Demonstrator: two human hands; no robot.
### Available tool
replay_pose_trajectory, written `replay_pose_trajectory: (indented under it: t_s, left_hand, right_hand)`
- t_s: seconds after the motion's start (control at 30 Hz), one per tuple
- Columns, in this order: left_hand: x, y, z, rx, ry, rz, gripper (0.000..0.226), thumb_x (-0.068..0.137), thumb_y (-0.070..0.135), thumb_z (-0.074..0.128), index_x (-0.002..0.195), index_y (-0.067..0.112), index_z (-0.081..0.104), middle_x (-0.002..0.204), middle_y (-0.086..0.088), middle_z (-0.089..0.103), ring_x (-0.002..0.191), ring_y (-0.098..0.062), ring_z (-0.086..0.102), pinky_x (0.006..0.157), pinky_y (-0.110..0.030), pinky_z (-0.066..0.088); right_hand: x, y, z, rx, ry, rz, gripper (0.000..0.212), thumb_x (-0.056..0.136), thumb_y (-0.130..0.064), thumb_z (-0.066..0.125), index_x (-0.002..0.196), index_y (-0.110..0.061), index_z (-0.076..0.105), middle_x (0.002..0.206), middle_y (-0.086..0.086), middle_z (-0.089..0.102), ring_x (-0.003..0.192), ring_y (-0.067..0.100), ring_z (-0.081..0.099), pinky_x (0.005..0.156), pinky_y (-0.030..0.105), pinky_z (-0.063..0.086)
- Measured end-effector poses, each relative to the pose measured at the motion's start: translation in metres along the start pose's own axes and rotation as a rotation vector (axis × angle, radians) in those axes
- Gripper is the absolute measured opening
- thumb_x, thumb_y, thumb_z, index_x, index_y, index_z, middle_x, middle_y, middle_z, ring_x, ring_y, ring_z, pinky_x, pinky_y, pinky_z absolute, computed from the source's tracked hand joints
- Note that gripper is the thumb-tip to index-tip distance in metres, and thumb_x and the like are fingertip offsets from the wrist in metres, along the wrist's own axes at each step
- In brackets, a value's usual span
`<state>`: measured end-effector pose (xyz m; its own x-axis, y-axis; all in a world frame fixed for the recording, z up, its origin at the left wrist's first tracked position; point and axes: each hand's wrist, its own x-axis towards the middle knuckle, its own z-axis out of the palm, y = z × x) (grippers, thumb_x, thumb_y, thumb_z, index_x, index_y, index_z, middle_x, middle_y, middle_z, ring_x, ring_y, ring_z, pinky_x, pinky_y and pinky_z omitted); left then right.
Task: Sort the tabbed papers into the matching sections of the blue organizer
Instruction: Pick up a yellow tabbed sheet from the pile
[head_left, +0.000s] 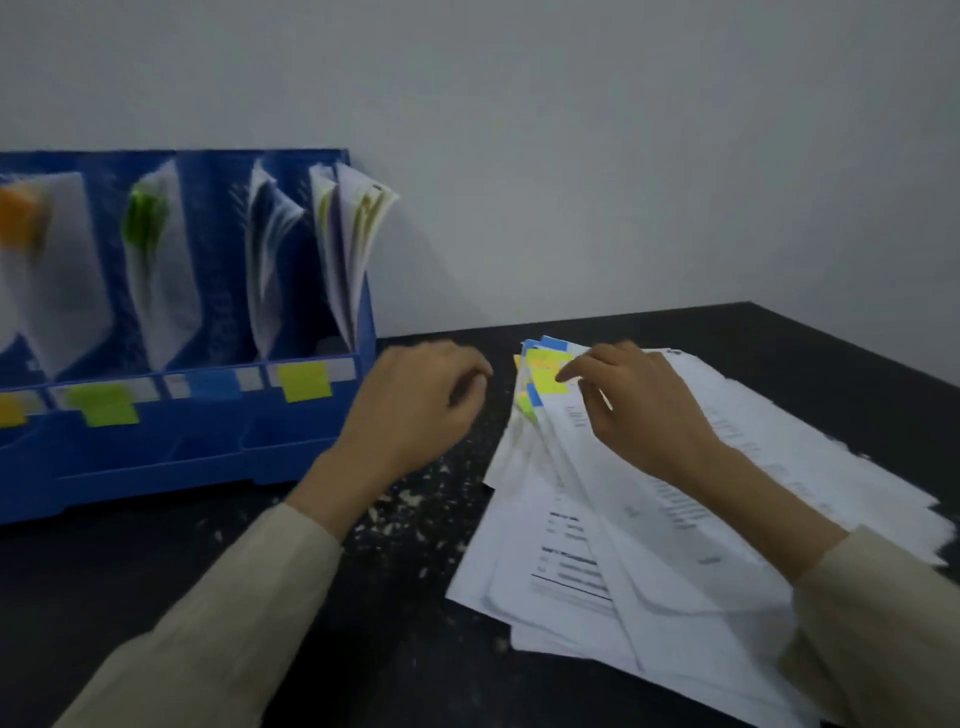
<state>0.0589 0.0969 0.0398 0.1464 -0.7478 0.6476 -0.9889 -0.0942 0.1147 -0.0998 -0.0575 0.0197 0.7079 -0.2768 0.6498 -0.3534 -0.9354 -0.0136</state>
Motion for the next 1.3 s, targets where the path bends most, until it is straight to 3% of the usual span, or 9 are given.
replay_pose_trajectory:
  t_s: [0.13,0.23,0.5,0.73,0.83,0.93,1.17,1.3]
  left_hand:
    - [-0.019,0.008,0.049,-0.022,-0.272,0.005,0.032,0.093,0.037,0.042,0.111,0.026,0.065,0.11,0.009,0.065,0.097,-0.011,0.059,0.088,-0.031,0.043]
    - [-0.029,0.015,0.06,-0.068,-0.364,-0.059,0.037,0.093,0.042,0.039,0.119,0.028,0.061,0.121,0.012,0.059,0.11,-0.01,0.053,0.099,-0.034,0.038]
    - [-0.015,0.061,0.064,-0.271,-0.352,-0.288,0.031,0.095,0.036,0.05,0.123,0.028,0.058,0.128,0.006,0.054,0.119,-0.013,0.048,0.104,-0.033,0.035]
    - [-0.015,0.092,0.081,-0.463,-0.322,-0.406,0.033,0.096,0.033,0.049,0.127,0.023,0.055,0.132,0.007,0.051,0.122,-0.008,0.044,0.095,-0.016,0.029]
    - [-0.027,0.095,0.088,-0.354,-0.404,-0.363,0.039,0.097,0.033,0.045,0.135,0.023,0.048,0.142,0.004,0.041,0.131,-0.012,0.035,0.104,-0.017,0.024]
    - [-0.033,0.097,0.09,-0.213,-0.459,-0.3,0.045,0.099,0.037,0.04,0.142,0.025,0.038,0.151,0.0,0.03,0.139,-0.015,0.024,0.114,-0.027,0.014]
    - [-0.034,0.1,0.091,-0.163,-0.474,-0.279,0.045,0.1,0.037,0.034,0.144,0.027,0.032,0.154,0.001,0.024,0.142,-0.013,0.017,0.117,-0.033,0.005]
    - [-0.034,0.099,0.092,-0.157,-0.468,-0.273,0.045,0.101,0.037,0.033,0.144,0.027,0.032,0.155,0.0,0.023,0.142,-0.013,0.017,0.117,-0.032,0.004]
  right_hand:
    - [-0.017,0.037,-0.006,-0.028,-0.191,0.269,0.026,0.093,-0.017,0.05,0.117,-0.02,0.062,0.116,0.003,0.061,0.105,0.025,0.055,0.086,0.037,0.045]
    - [-0.02,0.055,-0.008,-0.052,-0.244,0.409,0.029,0.096,-0.024,0.048,0.124,-0.02,0.056,0.121,0.003,0.058,0.106,0.021,0.056,0.084,0.032,0.044]
    - [-0.036,0.079,-0.002,-0.08,-0.366,0.6,0.032,0.096,-0.029,0.047,0.123,-0.013,0.054,0.122,0.009,0.054,0.113,0.027,0.05,0.092,0.039,0.04]
    - [-0.038,0.103,-0.011,-0.069,-0.46,0.833,0.049,0.094,-0.043,0.05,0.129,-0.009,0.046,0.135,0.016,0.041,0.127,0.033,0.036,0.098,0.046,0.037]
    - [-0.038,0.106,-0.014,-0.015,-0.465,0.89,0.058,0.089,-0.047,0.057,0.13,-0.007,0.045,0.137,0.017,0.037,0.129,0.034,0.032,0.098,0.047,0.036]
    - [-0.038,0.109,-0.015,0.038,-0.477,0.902,0.068,0.083,-0.05,0.065,0.129,-0.004,0.046,0.137,0.019,0.036,0.129,0.035,0.031,0.098,0.045,0.037]
    - [-0.037,0.104,-0.013,0.052,-0.522,0.949,0.079,0.075,-0.063,0.064,0.127,-0.005,0.047,0.143,0.02,0.028,0.134,0.038,0.024,0.105,0.051,0.027]
    - [-0.037,0.11,-0.014,0.203,-0.384,1.022,0.084,0.071,-0.047,0.078,0.132,-0.003,0.041,0.139,0.02,0.036,0.13,0.036,0.034,0.103,0.045,0.034]
